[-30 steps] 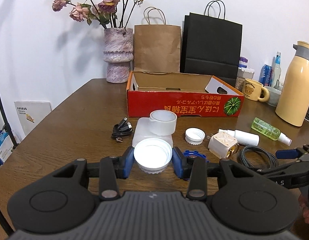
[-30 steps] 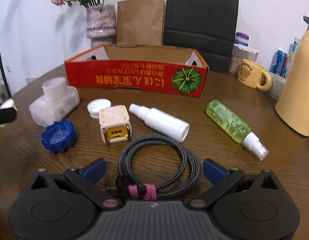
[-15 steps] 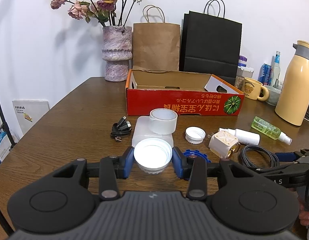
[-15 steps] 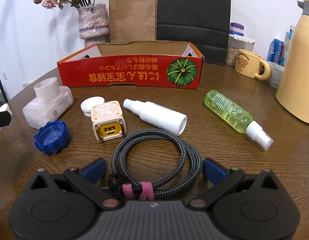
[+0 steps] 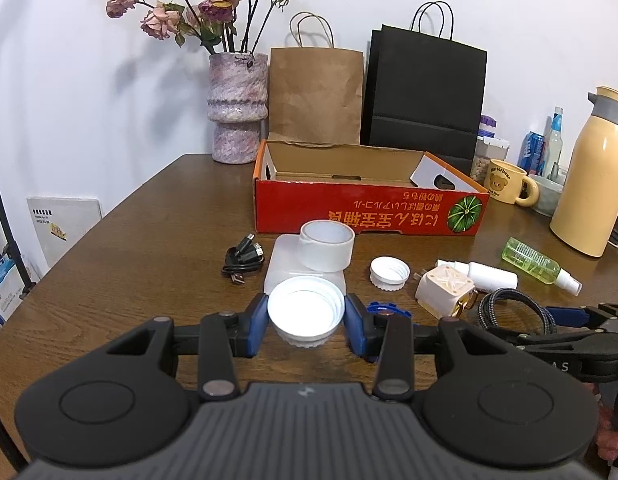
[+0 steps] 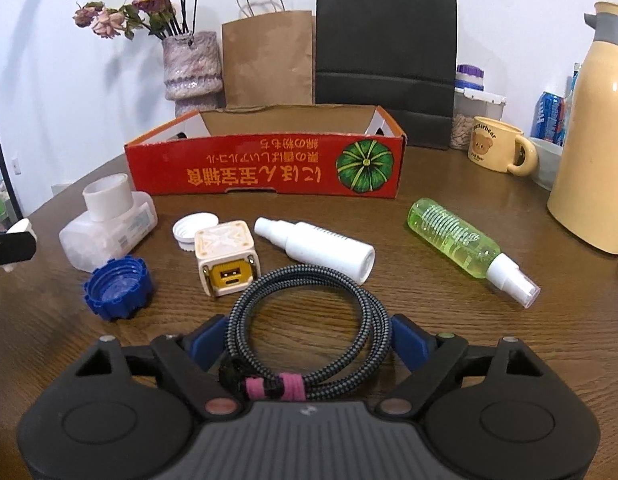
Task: Organize rigid objects
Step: 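Carry the white cap and braided cable over the cardboard box with both tools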
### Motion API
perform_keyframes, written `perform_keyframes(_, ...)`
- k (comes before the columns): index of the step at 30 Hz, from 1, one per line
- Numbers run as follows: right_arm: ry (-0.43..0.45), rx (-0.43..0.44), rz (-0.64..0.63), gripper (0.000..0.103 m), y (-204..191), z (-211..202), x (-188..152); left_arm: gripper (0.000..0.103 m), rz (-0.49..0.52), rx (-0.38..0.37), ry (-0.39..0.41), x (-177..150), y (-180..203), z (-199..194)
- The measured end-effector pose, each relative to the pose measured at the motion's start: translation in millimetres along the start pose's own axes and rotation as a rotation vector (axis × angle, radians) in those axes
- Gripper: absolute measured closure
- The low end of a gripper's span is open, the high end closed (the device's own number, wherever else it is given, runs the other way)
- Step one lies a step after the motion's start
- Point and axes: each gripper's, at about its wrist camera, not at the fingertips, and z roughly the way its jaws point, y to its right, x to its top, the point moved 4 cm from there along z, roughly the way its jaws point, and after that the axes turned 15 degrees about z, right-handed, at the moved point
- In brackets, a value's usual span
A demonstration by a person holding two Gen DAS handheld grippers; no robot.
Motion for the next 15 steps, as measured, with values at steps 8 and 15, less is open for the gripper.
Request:
perform_keyframes(8, 0.068, 0.027, 0.004, 0.017, -3, -18, 11, 0.062, 0.007, 0.008, 0.023, 12, 0, -5)
perform_keyframes(15, 0.131, 0.049, 0.008, 0.018, -7, -30, 24, 0.062, 0.014, 0.004, 0.049, 31, 4, -7)
